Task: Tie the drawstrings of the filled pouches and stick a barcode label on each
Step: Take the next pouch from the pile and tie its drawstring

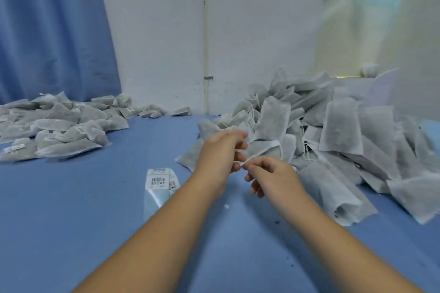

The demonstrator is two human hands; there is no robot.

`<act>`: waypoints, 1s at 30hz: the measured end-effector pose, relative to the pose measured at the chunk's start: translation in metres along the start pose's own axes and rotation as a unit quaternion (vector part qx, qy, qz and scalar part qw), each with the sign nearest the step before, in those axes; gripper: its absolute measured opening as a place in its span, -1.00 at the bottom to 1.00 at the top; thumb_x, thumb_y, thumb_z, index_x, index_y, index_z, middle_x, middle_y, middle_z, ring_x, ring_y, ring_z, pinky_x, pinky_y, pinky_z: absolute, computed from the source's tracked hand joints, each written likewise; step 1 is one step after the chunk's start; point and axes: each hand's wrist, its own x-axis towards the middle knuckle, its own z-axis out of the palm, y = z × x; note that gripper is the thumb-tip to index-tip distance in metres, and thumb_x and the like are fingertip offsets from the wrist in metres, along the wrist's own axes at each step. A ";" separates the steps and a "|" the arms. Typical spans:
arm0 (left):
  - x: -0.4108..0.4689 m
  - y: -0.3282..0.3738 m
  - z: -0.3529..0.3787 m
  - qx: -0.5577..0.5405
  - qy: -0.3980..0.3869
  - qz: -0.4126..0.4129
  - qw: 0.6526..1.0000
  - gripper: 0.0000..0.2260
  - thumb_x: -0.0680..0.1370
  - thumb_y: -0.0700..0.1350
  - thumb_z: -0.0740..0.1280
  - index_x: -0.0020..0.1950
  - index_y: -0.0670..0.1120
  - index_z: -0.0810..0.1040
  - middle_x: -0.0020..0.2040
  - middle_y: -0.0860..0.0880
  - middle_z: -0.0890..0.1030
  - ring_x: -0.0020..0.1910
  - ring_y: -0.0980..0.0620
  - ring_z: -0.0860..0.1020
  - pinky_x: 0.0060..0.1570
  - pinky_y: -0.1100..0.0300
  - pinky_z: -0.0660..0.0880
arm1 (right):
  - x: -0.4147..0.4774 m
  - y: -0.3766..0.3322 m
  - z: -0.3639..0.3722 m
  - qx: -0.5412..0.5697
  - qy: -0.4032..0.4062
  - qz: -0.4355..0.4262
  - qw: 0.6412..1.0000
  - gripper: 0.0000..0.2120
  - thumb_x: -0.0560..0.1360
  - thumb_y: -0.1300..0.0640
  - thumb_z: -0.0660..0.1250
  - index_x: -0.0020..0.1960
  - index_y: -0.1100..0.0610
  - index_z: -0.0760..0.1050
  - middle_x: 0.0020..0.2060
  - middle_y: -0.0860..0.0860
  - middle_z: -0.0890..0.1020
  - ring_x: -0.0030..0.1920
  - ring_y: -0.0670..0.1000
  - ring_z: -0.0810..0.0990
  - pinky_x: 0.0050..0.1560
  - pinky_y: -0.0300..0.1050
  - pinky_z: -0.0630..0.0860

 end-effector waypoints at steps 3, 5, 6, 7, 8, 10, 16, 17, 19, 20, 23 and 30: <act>-0.005 -0.039 0.032 -0.006 0.010 -0.027 1.000 -0.83 0.54 -0.27 0.26 -0.11 -0.07 0.62 -0.32 0.02 0.53 -0.55 0.14 0.47 -0.48 0.27 0.31 | -0.023 0.022 -0.023 -0.006 0.043 -0.007 0.999 -0.81 0.52 0.27 0.28 -0.16 0.10 0.63 -0.47 -0.08 0.58 -0.52 -0.10 0.46 -0.47 -0.28 0.37; -0.004 -0.061 0.044 -0.011 0.034 -0.048 0.998 -0.87 0.54 -0.25 0.29 -0.12 -0.08 0.61 -0.32 0.01 0.53 -0.56 0.14 0.44 -0.50 0.28 0.30 | -0.032 0.036 -0.033 0.000 0.063 0.006 0.998 -0.80 0.53 0.30 0.28 -0.19 0.11 0.61 -0.50 -0.07 0.54 -0.53 -0.10 0.41 -0.49 -0.30 0.34; -0.004 -0.071 0.048 -0.014 0.047 -0.054 0.997 -0.88 0.54 -0.24 0.30 -0.13 -0.09 0.60 -0.33 0.00 0.53 -0.56 0.13 0.42 -0.51 0.28 0.29 | -0.034 0.040 -0.038 0.000 0.068 0.013 0.998 -0.80 0.53 0.29 0.29 -0.20 0.09 0.60 -0.51 -0.08 0.53 -0.53 -0.11 0.41 -0.48 -0.31 0.34; -0.003 -0.080 0.050 -0.014 0.058 -0.057 0.997 -0.88 0.55 -0.24 0.30 -0.14 -0.09 0.59 -0.33 -0.01 0.52 -0.56 0.13 0.40 -0.52 0.28 0.29 | -0.034 0.043 -0.040 0.003 0.071 0.014 0.997 -0.80 0.52 0.28 0.30 -0.21 0.08 0.60 -0.51 -0.08 0.53 -0.51 -0.12 0.41 -0.46 -0.32 0.35; -0.002 -0.087 0.050 -0.009 0.067 -0.055 0.996 -0.87 0.55 -0.25 0.28 -0.13 -0.09 0.59 -0.34 -0.02 0.52 -0.56 0.13 0.39 -0.52 0.29 0.29 | -0.033 0.044 -0.043 0.005 0.075 0.009 0.997 -0.80 0.52 0.27 0.30 -0.21 0.06 0.60 -0.51 -0.09 0.53 -0.50 -0.13 0.42 -0.44 -0.33 0.35; 0.000 -0.094 0.050 -0.003 0.074 -0.047 0.996 -0.84 0.56 -0.26 0.26 -0.12 -0.09 0.61 -0.36 0.00 0.52 -0.56 0.12 0.38 -0.54 0.30 0.29 | -0.030 0.043 -0.045 -0.018 0.082 -0.015 0.996 -0.79 0.51 0.26 0.31 -0.22 0.02 0.59 -0.48 -0.13 0.54 -0.44 -0.16 0.44 -0.37 -0.33 0.38; 0.001 -0.097 0.047 0.061 0.038 -0.053 0.996 -0.81 0.55 -0.26 0.24 -0.07 -0.08 0.63 -0.32 0.00 0.53 -0.56 0.14 0.41 -0.55 0.30 0.35 | -0.025 0.032 -0.071 -0.215 0.239 -0.148 0.935 -0.89 0.44 0.17 0.39 -0.05 0.01 0.58 -0.13 -0.11 0.52 -0.04 -0.08 0.48 -0.04 -0.30 0.35; 0.000 -0.097 0.047 0.063 0.036 -0.056 0.996 -0.81 0.56 -0.26 0.23 -0.06 -0.09 0.63 -0.31 -0.01 0.53 -0.56 0.14 0.41 -0.55 0.30 0.35 | -0.025 0.031 -0.080 -0.240 0.270 -0.132 0.923 -0.83 0.43 0.11 0.40 0.02 0.01 0.57 -0.06 -0.10 0.48 0.04 -0.04 0.44 0.02 -0.28 0.31; -0.001 -0.095 0.046 0.072 0.035 -0.058 0.995 -0.81 0.56 -0.26 0.22 -0.05 -0.10 0.63 -0.29 -0.02 0.53 -0.55 0.15 0.42 -0.54 0.30 0.38 | -0.024 0.031 -0.098 -0.300 0.279 -0.049 0.911 -0.65 0.41 0.00 0.42 0.17 0.02 0.51 0.07 -0.05 0.43 0.19 0.01 0.34 0.14 -0.17 0.29; -0.001 -0.095 0.046 0.078 0.036 -0.057 0.995 -0.80 0.57 -0.26 0.21 -0.05 -0.10 0.62 -0.28 -0.02 0.54 -0.55 0.15 0.42 -0.53 0.30 0.39 | -0.024 0.032 -0.105 -0.339 0.261 0.004 0.904 -0.56 0.40 -0.04 0.41 0.25 0.03 0.46 0.15 0.00 0.42 0.24 0.04 0.30 0.19 -0.09 0.29; -0.005 -0.094 0.045 0.098 0.033 -0.049 0.993 -0.80 0.57 -0.26 0.20 -0.05 -0.08 0.62 -0.27 -0.01 0.54 -0.56 0.16 0.43 -0.53 0.31 0.40 | -0.026 0.035 -0.118 -0.397 0.187 0.124 0.890 -0.41 0.40 -0.07 0.39 0.37 0.03 0.33 0.30 0.09 0.37 0.33 0.14 0.32 0.27 0.06 0.37; -0.011 -0.089 0.040 0.132 0.039 -0.036 0.990 -0.79 0.57 -0.23 0.20 -0.04 -0.03 0.61 -0.24 0.03 0.56 -0.55 0.19 0.44 -0.52 0.35 0.39 | -0.026 0.039 -0.118 -0.334 0.144 0.137 0.921 -0.46 0.38 0.24 0.35 0.34 0.07 0.35 0.21 0.09 0.46 0.03 0.12 0.53 -0.07 -0.04 0.52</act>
